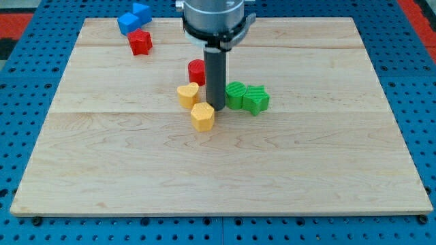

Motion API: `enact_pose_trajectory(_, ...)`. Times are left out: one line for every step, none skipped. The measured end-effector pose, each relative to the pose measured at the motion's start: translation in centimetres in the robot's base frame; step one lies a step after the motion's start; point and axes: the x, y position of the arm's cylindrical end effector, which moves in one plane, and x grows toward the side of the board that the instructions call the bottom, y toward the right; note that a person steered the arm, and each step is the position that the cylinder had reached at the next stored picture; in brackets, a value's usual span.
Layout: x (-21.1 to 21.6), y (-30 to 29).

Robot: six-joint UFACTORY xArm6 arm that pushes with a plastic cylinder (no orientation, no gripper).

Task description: Push the yellow heart a bit up

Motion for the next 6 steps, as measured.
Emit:
enact_pose_trajectory(3.9, 0.2)
enact_pose_trajectory(4.8, -5.5)
enact_pose_trajectory(3.2, -8.4)
enact_pose_trajectory(3.1, -2.4)
enact_pose_trajectory(0.0, -2.4)
enact_pose_trajectory(-2.4, -2.1)
